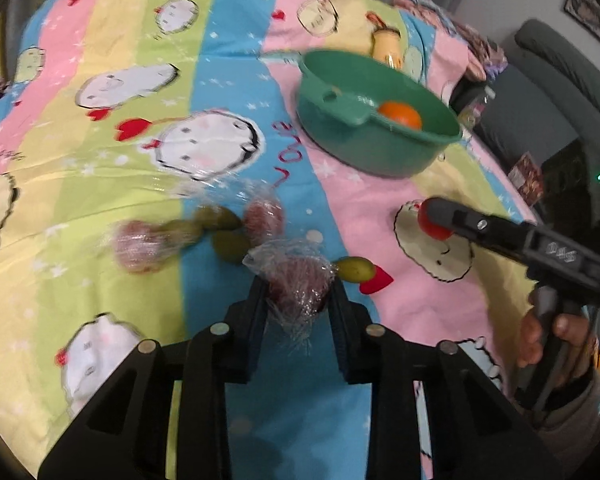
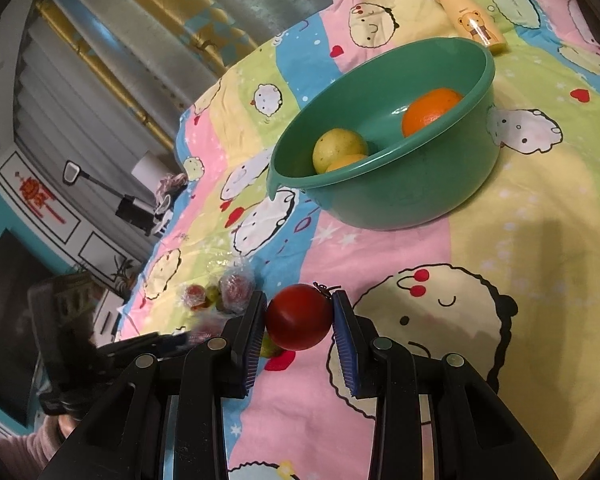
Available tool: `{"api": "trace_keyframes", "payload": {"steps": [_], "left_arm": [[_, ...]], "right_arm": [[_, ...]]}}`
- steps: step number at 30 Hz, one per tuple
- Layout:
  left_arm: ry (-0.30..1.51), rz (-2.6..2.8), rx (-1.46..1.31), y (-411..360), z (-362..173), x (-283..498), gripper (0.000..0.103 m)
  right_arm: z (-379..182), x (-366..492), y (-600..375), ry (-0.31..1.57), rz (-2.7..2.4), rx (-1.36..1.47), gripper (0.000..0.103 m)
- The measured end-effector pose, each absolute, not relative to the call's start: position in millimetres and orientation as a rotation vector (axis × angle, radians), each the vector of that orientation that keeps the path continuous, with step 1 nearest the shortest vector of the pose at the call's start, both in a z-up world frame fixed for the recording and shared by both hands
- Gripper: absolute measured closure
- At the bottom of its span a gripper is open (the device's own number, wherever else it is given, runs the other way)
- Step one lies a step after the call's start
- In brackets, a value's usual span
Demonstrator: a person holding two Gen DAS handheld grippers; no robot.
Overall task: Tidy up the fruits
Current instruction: 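Carry the candy and tomato over the basin and open both grippers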
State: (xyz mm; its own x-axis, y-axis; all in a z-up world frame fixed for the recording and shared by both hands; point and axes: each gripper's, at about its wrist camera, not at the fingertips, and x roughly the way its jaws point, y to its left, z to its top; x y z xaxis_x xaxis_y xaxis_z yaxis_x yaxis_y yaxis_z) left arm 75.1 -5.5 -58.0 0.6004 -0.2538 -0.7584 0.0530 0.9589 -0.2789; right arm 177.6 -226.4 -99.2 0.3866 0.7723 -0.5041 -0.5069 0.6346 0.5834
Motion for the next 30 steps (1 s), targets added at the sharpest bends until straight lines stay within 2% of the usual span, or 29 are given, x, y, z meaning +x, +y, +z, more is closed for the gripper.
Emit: {"api": "trace_keyframes", "payload": {"steps": [8,16,30], "left_arm": [[0.848,-0.116,-0.342,30,-25,52,0.074],[0.819,-0.155,-0.371,25,-11,54,0.074],[0.775,-0.331,-0.334,-25,23,136,0.074]], "right_arm": [[-93,173,-228,0.809,0.86,0.364,0.068],[-76,170,-243,0.734,0.857,0.398,0.068],[-26,200,-270,0.582,0.769,0.436,0.068]]}}
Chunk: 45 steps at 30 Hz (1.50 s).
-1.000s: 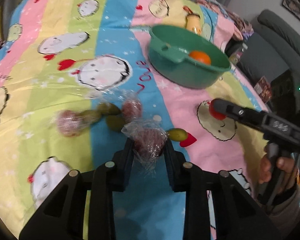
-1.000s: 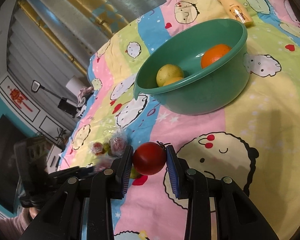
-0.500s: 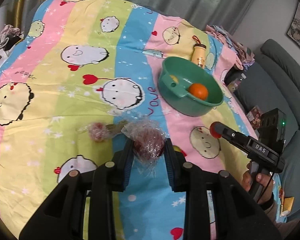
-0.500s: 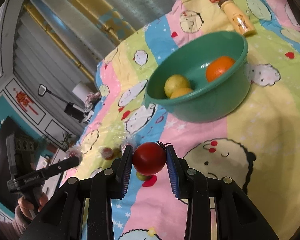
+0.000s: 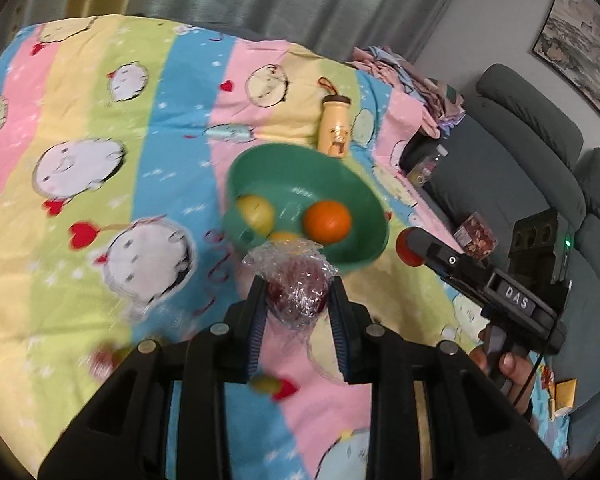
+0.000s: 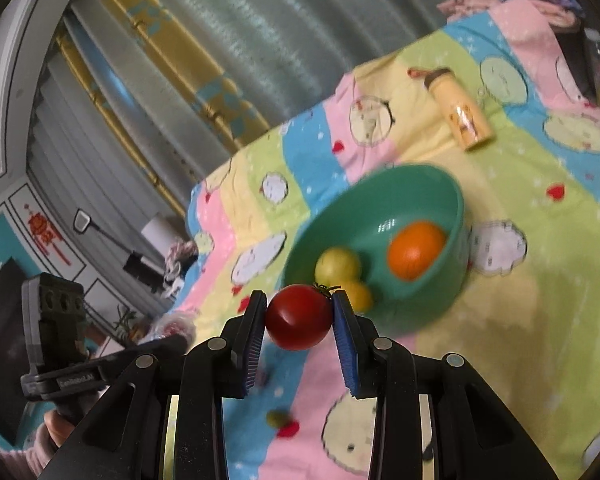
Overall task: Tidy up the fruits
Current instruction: 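Carry the candy and tomato over the basin and open both grippers, then close the left gripper on a wrapped candy while the right gripper grasps another wrapped candy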
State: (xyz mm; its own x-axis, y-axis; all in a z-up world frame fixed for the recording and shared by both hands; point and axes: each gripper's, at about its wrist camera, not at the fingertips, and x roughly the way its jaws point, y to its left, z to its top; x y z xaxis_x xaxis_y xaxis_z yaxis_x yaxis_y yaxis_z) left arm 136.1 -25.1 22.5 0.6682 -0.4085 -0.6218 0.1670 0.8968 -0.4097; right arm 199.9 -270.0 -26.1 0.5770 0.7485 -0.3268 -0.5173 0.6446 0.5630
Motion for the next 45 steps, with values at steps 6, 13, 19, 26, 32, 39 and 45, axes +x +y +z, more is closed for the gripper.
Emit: {"api": "trace_keyframes", "payload": {"steps": [6,13,19,26,32,39,45], "left_arm": [[0.798,-0.381,-0.344,-42,29,191,0.074],[0.887,-0.373,-0.261,-64,9,235,0.074],[0.922,-0.349,-0.266,-77,-11,254,0.074],[0.958,-0.324,-0.265,-84,-24,265,0.074],[0.955,-0.301,-0.284,-82,-23,268,0.072],[0.897,-0.277,-0.309,-72,-5,263,0.04],[0.848,-0.248,-0.33,-46,11,242,0.032]], "right_arm": [[-15,225,-259,0.582,0.673,0.35,0.068],[-30,235,-241,0.618,0.624,0.218,0.068],[-38,237,-234,0.644,0.597,0.174,0.068],[-43,241,-234,0.666,0.581,0.169,0.068],[-42,241,-234,0.655,0.555,0.172,0.068],[-39,241,-252,0.626,0.532,0.244,0.059],[-35,241,-268,0.615,0.518,0.304,0.051]]}}
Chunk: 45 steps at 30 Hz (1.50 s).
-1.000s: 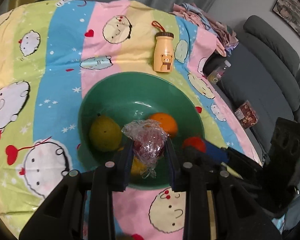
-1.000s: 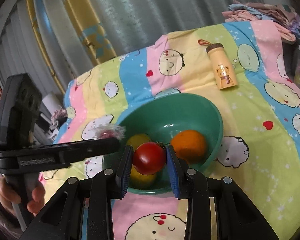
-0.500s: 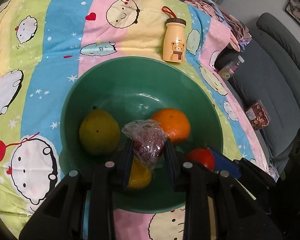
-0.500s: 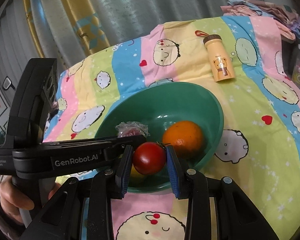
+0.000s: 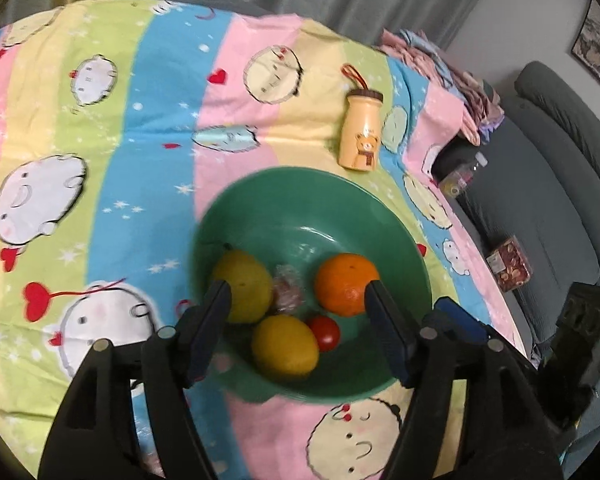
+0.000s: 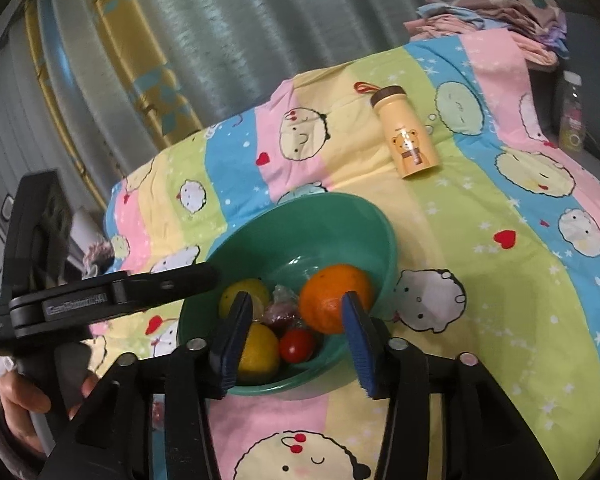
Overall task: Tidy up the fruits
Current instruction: 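Close the left gripper on a wrapped candy while the right gripper grasps another wrapped candy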
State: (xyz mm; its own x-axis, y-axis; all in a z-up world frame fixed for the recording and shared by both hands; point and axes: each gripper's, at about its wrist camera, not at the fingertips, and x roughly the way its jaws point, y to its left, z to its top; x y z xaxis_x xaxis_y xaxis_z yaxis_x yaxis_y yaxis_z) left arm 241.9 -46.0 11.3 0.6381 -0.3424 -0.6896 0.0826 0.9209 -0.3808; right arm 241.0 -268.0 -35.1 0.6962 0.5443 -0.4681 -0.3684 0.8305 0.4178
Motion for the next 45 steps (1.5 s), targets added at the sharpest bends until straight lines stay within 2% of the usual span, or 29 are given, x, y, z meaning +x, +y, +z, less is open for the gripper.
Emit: {"api": "trace_keyframes", "payload": {"steps": [9,20,29,37,45], "left_arm": [[0.772,-0.129,-0.412,28,27,171,0.028],[0.81,0.073,-0.426,77,-12,84,0.028],[0.866,0.161,-0.356,70,-47,72,0.029],[0.872,0.145,-0.248,53,-61,77,0.03],[0.865,0.159,-0.267,59,-70,82,0.041]], "right_arm": [[-22,230,-266,0.577,0.556,0.31,0.051],[-10,207,-233,0.562,0.675,0.234,0.051],[-21,191,-184,0.647,0.853,0.141,0.051],[-61,175,-114,0.808,0.971,0.005,0.051],[-87,186,-108,0.88,0.942,0.052,0.051]]}}
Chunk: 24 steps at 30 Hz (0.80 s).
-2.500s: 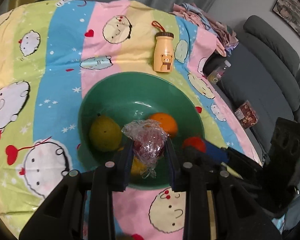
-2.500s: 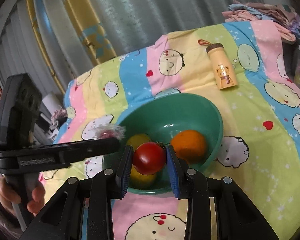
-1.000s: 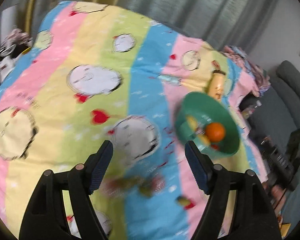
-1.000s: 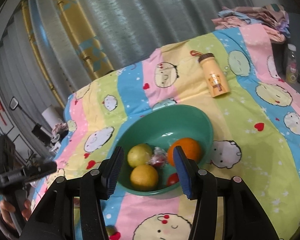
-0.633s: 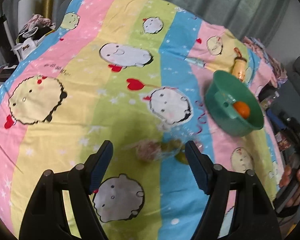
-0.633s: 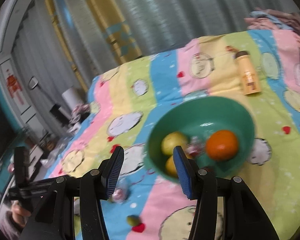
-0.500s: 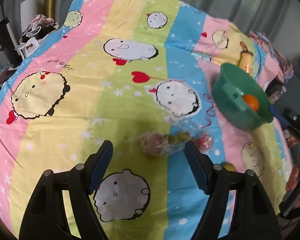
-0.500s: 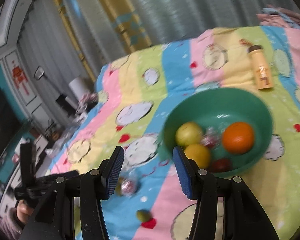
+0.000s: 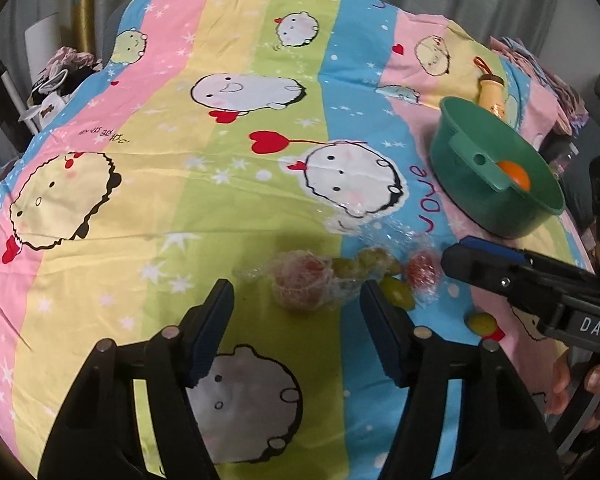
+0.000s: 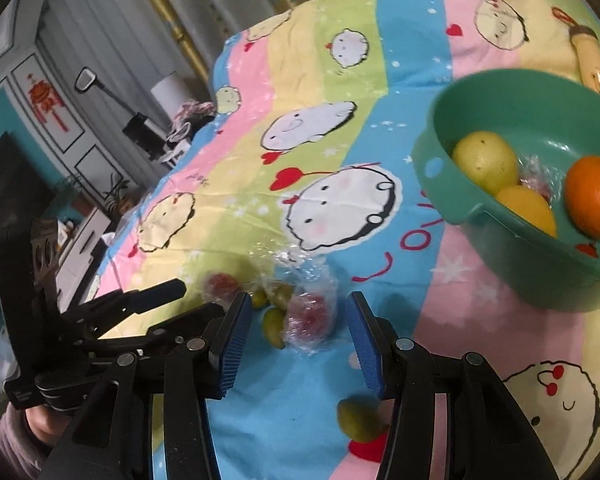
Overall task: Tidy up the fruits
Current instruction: 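Close the left gripper on a wrapped candy while the right gripper grasps another wrapped candy, then carry both wrapped candies over the green basin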
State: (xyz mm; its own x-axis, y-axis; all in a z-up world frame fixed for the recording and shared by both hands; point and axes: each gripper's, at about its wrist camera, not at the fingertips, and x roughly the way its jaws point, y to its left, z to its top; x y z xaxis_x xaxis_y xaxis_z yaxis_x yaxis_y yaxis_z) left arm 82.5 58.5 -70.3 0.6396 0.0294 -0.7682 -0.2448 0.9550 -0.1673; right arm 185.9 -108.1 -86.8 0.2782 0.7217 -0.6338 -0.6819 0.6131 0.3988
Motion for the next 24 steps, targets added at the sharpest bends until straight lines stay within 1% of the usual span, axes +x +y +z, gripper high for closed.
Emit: {"api": "trace_keyframes", "payload": {"steps": [3,5,7,11,14,19,24], "left_arm": [[0.885,0.171,-0.265,60,-77,87,0.049],[0.889,0.175,-0.263,60,-79,90,0.05],[0.878,0.178,-0.253,58,-79,90,0.054],[0.874,0.142,-0.269,58,-80,91,0.067],[0.875,0.125,-0.288,60,-82,90,0.07],[0.868,0.107,-0.357,68,-83,87,0.071],[0.86,0.124,-0.384,77,-80,80,0.071]], "right_arm": [[-93,190,-108,0.905,0.949,0.071,0.051],[-96,191,-105,0.918,0.954,0.071,0.051],[-98,191,-101,0.922,0.957,0.062,0.051],[-104,193,-92,0.929,0.966,0.036,0.056],[-110,195,-91,0.944,0.975,0.046,0.062],[-110,197,-94,0.941,0.977,0.058,0.071],[-106,197,-97,0.925,0.977,0.063,0.072]]}}
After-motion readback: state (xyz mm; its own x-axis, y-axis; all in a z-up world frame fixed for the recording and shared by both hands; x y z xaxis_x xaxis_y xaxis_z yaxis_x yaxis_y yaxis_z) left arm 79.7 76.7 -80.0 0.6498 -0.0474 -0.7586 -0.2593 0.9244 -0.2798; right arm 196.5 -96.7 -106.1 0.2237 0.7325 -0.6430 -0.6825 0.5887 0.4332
